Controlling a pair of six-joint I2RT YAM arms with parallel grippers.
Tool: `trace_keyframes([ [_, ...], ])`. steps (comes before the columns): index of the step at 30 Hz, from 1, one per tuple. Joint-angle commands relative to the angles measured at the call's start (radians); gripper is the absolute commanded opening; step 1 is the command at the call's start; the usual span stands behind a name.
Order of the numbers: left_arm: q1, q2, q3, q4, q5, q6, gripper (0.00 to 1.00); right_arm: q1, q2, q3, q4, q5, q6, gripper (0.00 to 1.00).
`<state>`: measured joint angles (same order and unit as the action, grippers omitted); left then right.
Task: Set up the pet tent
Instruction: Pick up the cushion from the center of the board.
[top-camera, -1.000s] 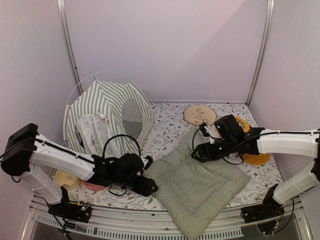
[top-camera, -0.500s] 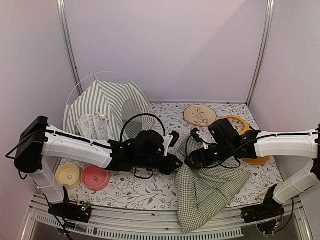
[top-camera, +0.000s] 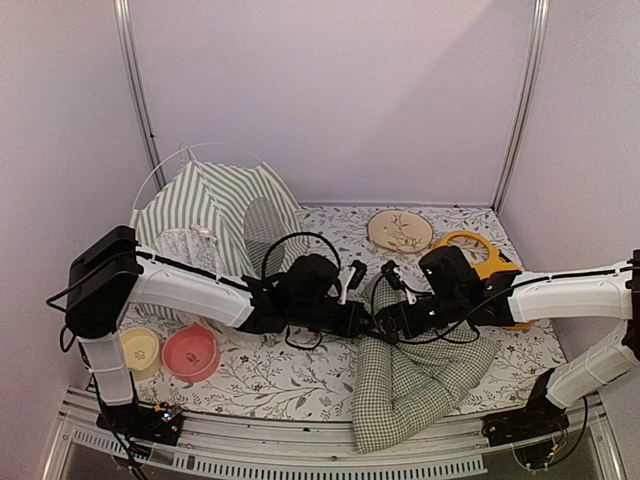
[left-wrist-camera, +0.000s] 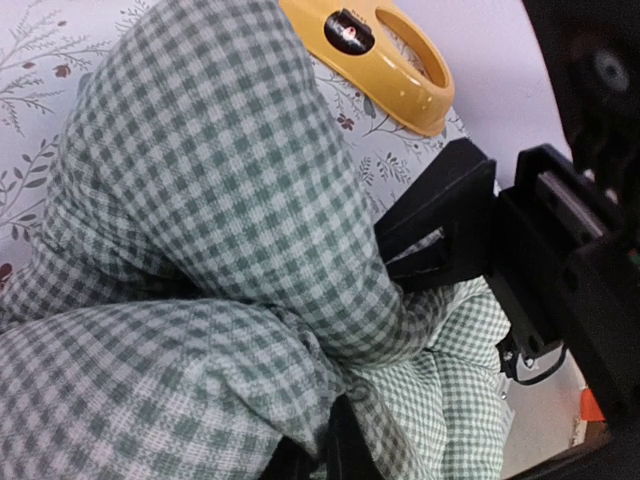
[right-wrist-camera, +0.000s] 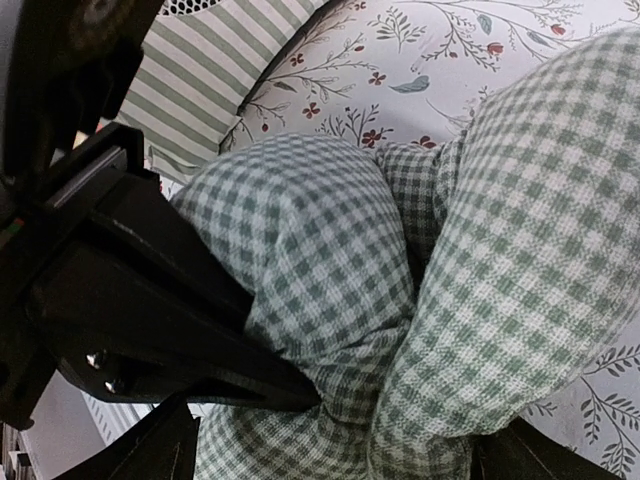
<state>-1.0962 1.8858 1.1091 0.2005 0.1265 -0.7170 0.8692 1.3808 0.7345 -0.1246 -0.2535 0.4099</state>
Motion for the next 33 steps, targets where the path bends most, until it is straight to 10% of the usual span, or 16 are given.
trace_keyframes([
  [1, 0.061, 0.039, 0.035, 0.148, 0.06, -0.06, 0.0, 0.028, 0.015, -0.03, 0.013, -0.054, -0.008, 0.91],
  [11, 0.087, 0.071, 0.061, 0.242, 0.157, -0.124, 0.0, 0.063, 0.136, 0.0, -0.035, 0.147, 0.002, 0.84],
  [16, 0.088, 0.044, 0.063, 0.221, 0.144, -0.097, 0.02, 0.062, 0.144, 0.0, -0.043, 0.219, 0.051, 0.54],
  [20, 0.088, -0.033, 0.042, 0.169, 0.096, -0.04, 0.28, 0.061, 0.098, -0.003, -0.062, 0.283, 0.083, 0.01],
  [28, 0.089, -0.305, -0.074, -0.042, -0.104, 0.077, 0.9, -0.016, 0.021, 0.004, -0.087, 0.319, 0.101, 0.0],
  [33, 0.086, -0.621, -0.309, -0.16, -0.279, 0.046, 0.99, -0.081, -0.021, 0.027, -0.077, 0.309, 0.081, 0.0],
])
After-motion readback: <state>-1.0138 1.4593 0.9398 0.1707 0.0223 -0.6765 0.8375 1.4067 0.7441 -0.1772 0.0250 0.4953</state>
